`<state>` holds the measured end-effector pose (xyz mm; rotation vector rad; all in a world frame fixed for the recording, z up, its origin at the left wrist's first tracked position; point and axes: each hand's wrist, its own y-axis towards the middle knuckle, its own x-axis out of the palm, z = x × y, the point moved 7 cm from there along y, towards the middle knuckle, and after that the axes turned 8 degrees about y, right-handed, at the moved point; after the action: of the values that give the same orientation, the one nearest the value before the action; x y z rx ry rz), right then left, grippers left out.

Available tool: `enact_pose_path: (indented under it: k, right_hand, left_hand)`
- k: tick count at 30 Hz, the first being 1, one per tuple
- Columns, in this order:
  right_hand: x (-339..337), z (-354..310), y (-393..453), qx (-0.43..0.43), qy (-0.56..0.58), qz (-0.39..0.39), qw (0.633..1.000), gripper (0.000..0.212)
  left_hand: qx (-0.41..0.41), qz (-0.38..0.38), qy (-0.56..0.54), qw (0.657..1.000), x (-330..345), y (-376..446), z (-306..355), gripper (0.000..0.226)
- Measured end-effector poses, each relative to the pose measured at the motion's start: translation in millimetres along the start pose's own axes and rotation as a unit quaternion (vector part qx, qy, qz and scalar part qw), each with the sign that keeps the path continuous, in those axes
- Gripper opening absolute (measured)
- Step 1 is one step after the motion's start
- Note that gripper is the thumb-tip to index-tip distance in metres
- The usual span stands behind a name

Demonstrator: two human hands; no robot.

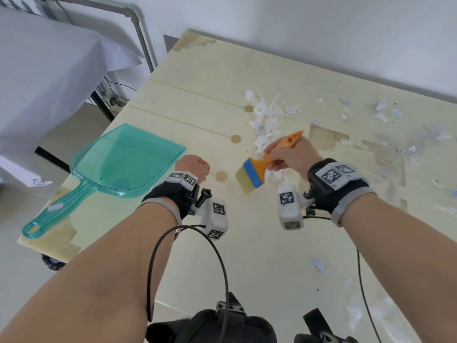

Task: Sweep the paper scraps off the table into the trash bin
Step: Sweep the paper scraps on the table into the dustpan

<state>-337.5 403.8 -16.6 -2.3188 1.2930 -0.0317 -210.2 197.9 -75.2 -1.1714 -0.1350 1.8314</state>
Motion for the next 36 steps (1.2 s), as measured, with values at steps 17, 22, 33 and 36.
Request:
enact_pose_path:
  k: [17,22,33,36]
  right_hand:
    - [0,-5,26,-0.012,-0.035,0.007,0.999,0.016]
    - [-51,-10,38,-0.001,-0.104,0.128,0.986,0.017]
    - [-30,-3,36,0.002,-0.035,0.100,0.994,0.013]
    - [-52,-10,26,-0.014,0.009,0.159,0.987,0.011]
  left_hand:
    - [0.008,0.009,0.008,1.000,6,10,18,0.012]
    - [0.005,0.028,-0.018,0.999,1,15,19,0.010]
    - [0.007,0.025,-0.025,0.999,-9,15,24,0.014]
    - [-0.001,0.020,-0.011,1.000,-17,13,17,0.016]
